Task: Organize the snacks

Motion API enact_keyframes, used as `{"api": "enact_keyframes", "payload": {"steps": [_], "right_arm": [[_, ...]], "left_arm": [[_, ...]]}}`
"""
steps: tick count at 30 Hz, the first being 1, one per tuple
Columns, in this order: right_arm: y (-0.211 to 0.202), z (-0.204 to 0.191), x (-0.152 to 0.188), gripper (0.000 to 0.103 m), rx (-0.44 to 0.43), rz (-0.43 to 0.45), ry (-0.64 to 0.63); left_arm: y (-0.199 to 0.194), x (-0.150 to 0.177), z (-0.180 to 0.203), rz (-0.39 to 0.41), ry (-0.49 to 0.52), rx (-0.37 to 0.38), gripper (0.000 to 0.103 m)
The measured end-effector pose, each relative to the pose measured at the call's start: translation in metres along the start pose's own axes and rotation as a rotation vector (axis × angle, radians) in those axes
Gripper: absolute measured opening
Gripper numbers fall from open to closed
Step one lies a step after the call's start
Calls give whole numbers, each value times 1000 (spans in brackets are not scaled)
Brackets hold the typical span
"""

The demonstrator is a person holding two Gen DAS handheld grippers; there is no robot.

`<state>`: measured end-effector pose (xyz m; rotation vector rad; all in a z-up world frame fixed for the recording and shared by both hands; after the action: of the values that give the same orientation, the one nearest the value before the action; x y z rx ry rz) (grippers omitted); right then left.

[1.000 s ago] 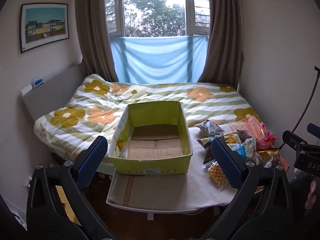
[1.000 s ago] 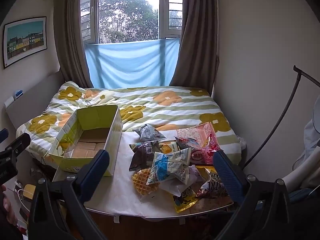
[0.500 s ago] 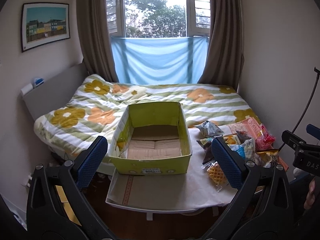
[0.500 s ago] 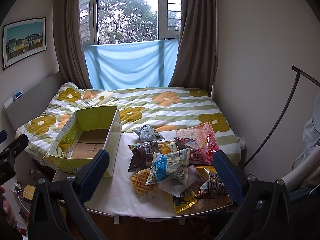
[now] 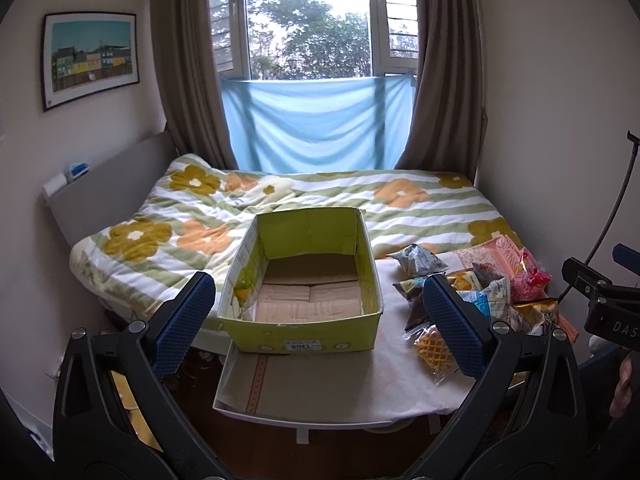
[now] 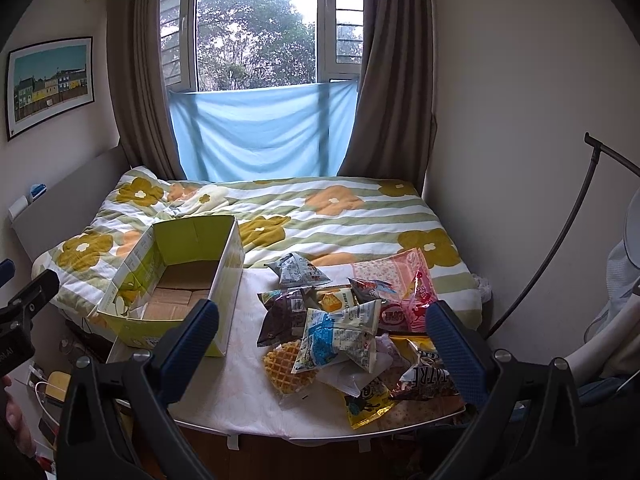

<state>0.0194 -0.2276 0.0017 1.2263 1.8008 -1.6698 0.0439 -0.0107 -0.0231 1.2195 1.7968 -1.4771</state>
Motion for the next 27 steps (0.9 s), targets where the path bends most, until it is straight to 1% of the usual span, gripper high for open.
{"api": "enact_keyframes", "payload": {"steps": [10, 27], "right_arm": [[1, 3, 0, 103, 3, 0, -1], [1, 5, 0, 103, 3, -4, 0]], "left_arm": [[1, 2, 2, -1, 6, 11, 103], [2, 5, 3, -16, 1, 6, 103]]}}
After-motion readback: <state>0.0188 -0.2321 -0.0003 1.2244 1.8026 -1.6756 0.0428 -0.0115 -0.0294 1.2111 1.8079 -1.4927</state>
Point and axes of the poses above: each gripper's, at about its wrist camera, not at the fingertips, and y roughly the way its jaws point, z to its right, x to its underside, the point moved 5 cm from there along y, roughly the way its jaws point, and after that the axes turned 15 degrees about y, right-handed, at the moved point
